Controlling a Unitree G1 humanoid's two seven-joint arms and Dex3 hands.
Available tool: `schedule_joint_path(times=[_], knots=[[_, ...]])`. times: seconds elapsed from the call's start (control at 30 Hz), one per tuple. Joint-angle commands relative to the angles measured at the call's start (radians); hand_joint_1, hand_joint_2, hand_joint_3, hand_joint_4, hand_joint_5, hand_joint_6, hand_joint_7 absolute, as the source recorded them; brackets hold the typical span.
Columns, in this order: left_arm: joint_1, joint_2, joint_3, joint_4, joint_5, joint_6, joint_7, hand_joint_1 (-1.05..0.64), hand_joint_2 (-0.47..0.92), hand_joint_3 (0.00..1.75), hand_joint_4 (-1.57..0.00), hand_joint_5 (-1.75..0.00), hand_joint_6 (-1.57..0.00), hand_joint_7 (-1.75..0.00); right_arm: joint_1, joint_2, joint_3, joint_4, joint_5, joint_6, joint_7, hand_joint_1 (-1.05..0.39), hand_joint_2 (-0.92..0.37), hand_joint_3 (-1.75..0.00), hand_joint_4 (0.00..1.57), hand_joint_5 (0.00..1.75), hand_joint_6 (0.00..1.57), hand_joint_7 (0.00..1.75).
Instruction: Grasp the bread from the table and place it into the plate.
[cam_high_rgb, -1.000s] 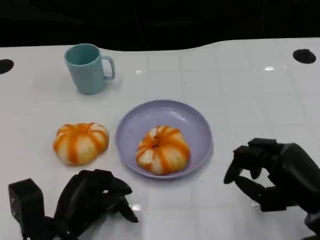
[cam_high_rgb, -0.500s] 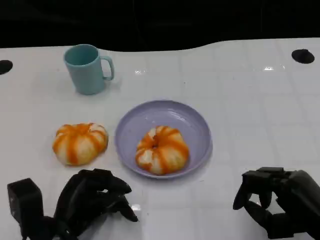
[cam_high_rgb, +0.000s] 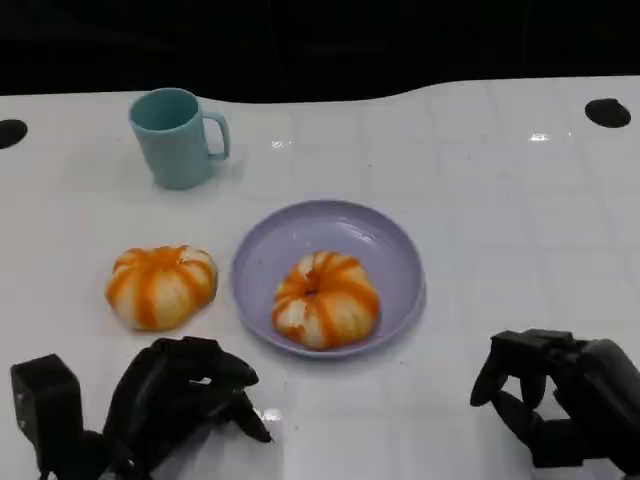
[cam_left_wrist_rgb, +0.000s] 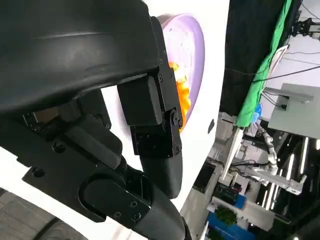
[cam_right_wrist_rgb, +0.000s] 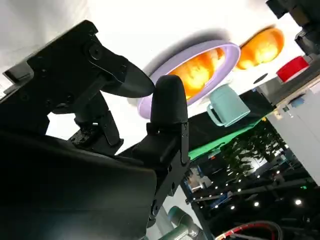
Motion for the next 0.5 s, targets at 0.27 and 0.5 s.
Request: schedule_joint_path(times=[0.27, 0.5], knots=[[-0.019, 0.026, 0.011, 0.023, 0.006, -0.011, 0.002, -1.05, 0.72, 0.00, -1.57, -0.59, -1.57, -0.21, -0.033, 0.002, -0.001, 0.045, -0.024, -0.035, -0.052, -0.13, -0.44, -1.22, 0.84, 1.75, 0.72, 1.47], [-0.024, 0.026, 0.018, 0.029, -0.005, -0.001, -0.005, -1.05, 0.71, 0.00, -1.57, -0.59, -1.57, -0.22, -0.037, 0.000, 0.004, 0.054, -0.048, -0.044, -0.080, -0.13, -0.43, -1.22, 0.85, 1.75, 0.73, 1.47]])
